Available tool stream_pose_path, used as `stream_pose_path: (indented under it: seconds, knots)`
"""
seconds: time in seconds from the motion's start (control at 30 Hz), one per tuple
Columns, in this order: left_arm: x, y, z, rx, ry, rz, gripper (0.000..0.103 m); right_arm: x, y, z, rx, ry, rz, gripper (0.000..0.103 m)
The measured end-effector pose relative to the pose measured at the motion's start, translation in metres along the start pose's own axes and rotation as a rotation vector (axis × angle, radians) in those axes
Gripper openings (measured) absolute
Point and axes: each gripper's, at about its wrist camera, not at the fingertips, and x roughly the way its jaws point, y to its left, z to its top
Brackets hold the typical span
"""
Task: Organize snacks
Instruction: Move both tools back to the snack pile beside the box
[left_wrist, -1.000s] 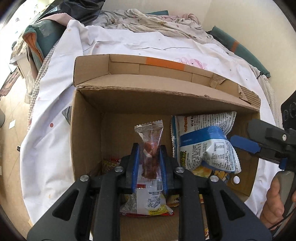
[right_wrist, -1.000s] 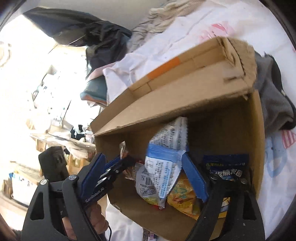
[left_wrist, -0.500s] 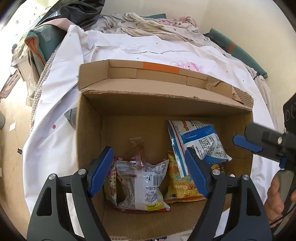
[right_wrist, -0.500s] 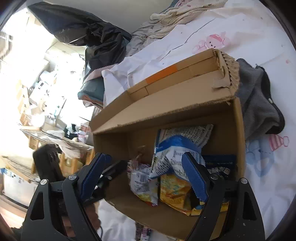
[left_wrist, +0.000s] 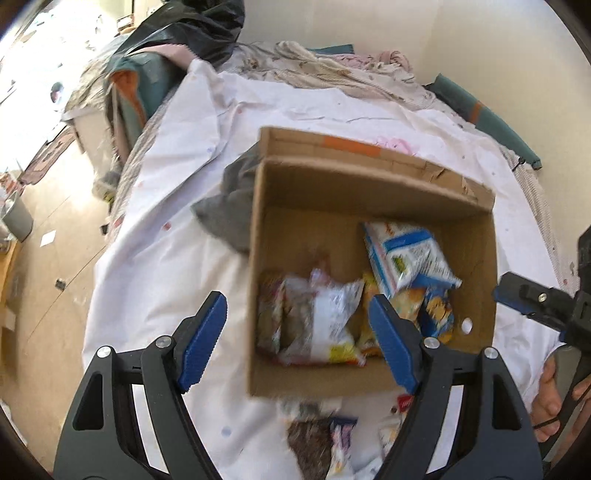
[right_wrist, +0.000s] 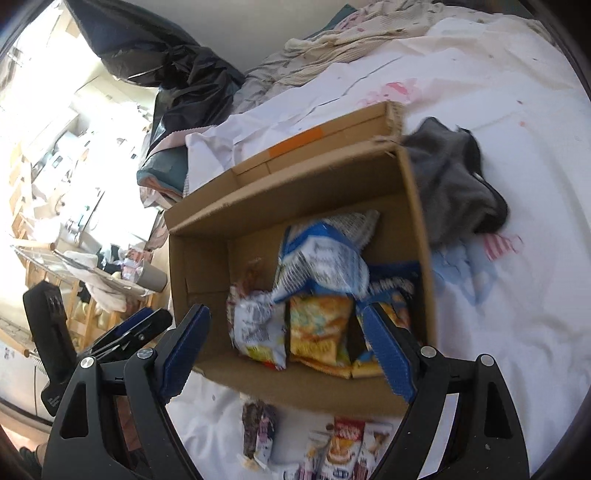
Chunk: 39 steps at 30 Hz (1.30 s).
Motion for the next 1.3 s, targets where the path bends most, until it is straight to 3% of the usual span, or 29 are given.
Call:
stream_pose_path:
  seconds: [0.23, 0.43, 0.6, 0.77, 0.9, 1.0, 1.1, 1.3]
  knots:
    - [-0.013, 0.012, -0.044, -0.022, 0.053, 0.016, 0.076, -0.021, 0.000, -0.041, 0.013, 0.012, -0.050, 0.087]
    - [-0.004, 0.025, -0.077, -0.090, 0.146, 0.055, 0.076, -0.030, -0.002, -0.075, 0.048, 0.032, -0.080, 0.087]
    - [0.030, 0.031, -0.108, -0.126, 0.299, 0.107, 0.076, -0.032, -0.007, -0.093, 0.081, 0.049, -0.081, 0.087]
    - [0.067, 0.019, -0.125, -0.111, 0.399, 0.135, 0.076, -0.032, -0.014, -0.099, 0.091, 0.061, -0.101, 0.087]
    - [0.076, -0.004, -0.129, -0.065, 0.377, 0.110, 0.076, -0.036, -0.020, -0.098, 0.109, 0.050, -0.089, 0.087]
    - [0.087, -0.024, -0.134, 0.008, 0.391, 0.126, 0.076, -0.034, -0.031, -0.096, 0.174, 0.063, -0.026, 0.087]
    - [0.090, -0.034, -0.134, 0.013, 0.383, 0.109, 0.083, -0.030, -0.035, -0.093, 0.198, 0.069, -0.029, 0.087]
    - [0.092, -0.036, -0.123, -0.027, 0.358, 0.103, 0.083, -0.020, -0.031, -0.087, 0.196, 0.085, -0.013, 0.087]
